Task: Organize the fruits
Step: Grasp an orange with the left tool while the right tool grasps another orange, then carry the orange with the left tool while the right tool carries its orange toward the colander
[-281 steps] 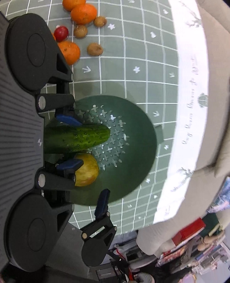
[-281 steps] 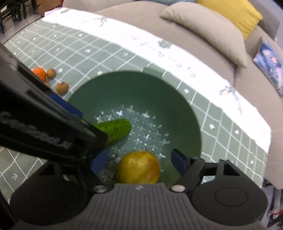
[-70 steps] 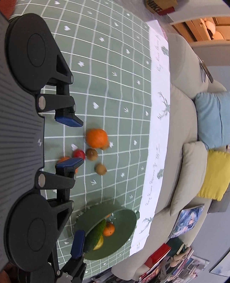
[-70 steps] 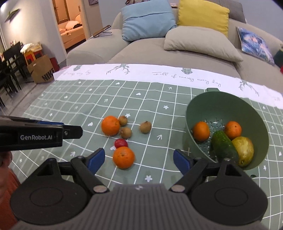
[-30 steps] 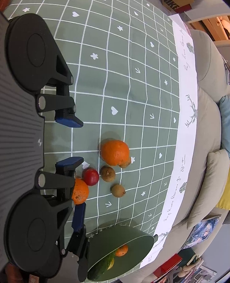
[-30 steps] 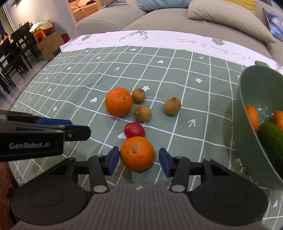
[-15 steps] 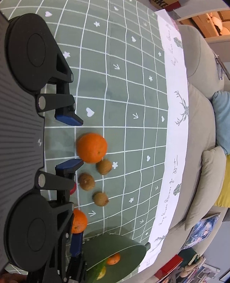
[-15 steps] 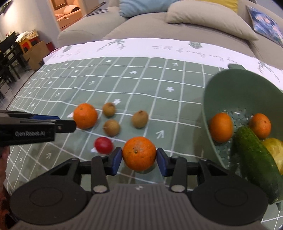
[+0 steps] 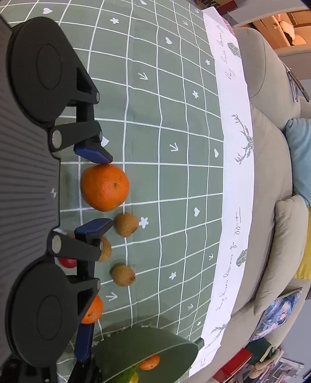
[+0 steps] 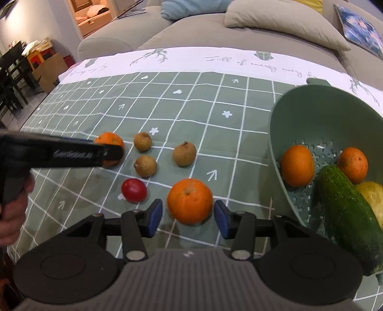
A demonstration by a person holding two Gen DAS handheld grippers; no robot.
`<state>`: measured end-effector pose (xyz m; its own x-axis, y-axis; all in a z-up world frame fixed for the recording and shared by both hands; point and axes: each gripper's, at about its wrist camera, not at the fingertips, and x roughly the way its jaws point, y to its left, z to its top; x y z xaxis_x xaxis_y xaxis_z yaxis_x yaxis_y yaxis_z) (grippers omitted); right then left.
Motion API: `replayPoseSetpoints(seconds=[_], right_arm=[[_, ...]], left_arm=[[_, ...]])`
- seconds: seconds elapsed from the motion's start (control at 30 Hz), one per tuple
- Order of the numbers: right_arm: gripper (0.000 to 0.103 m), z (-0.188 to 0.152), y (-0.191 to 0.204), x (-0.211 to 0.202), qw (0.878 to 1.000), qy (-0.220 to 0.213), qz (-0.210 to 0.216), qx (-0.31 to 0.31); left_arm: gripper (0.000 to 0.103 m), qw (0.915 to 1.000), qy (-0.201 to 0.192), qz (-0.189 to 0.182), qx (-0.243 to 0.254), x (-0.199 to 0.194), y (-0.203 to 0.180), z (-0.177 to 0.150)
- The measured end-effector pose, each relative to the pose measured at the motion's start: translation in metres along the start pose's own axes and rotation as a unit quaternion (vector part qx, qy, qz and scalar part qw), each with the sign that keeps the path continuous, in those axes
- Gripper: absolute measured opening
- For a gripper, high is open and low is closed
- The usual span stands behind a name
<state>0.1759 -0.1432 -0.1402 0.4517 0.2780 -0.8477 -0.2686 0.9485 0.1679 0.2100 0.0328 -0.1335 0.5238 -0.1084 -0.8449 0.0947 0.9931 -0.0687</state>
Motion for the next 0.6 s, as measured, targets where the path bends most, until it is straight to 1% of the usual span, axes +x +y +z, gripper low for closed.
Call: replayPoseSetpoints(seconds=[0.07,0.1,0.13,0.2,0.3,0.37,0.43,0.6], right_arm=[[0.048,-0.002,0.006,-0.002,1.0,-0.003,-0.01,-0.022],[0.048,-0.002,0.008,-0.003,0.999,-0.004,-0.015,-0.032],[0.048,-0.002,0.01,-0.004,0.999,-0.007,-0.02,-0.041],[0.048,-0.002,0.013,-0.005,0.998,-0.011,-0.026,-0.056],[0.048,-0.002,0.017,-0.003,0.996,-0.012,-0.035,-0.075],[0.046,-0.001,0.016,0.0,0.996,-0.007,-0.036,-0.077],[0.04,-0.001,0.015,0.004,0.996,-0.002,-0.039,-0.075],[0.04,-0.002,0.011,0.001,0.997,0.002,-0.033,-0.064]], left_arm=[[0.058,1.0,0.004,0.002,0.001,0.003,0.001,0.001],[0.056,1.0,0.007,0.001,-0.001,0.004,0.002,0.001],[0.055,0.9999,0.012,0.0,-0.005,0.006,0.003,0.001],[0.052,0.9999,0.012,-0.006,-0.007,0.006,0.004,-0.001],[0.05,0.9998,0.012,-0.009,-0.008,0.005,0.005,-0.001],[0.05,0.9998,0.014,-0.012,-0.012,0.005,0.006,-0.001],[0.049,0.9996,0.018,-0.013,-0.017,0.004,0.007,-0.001],[0.048,0.9995,0.018,-0.014,-0.023,-0.008,0.008,-0.004]])
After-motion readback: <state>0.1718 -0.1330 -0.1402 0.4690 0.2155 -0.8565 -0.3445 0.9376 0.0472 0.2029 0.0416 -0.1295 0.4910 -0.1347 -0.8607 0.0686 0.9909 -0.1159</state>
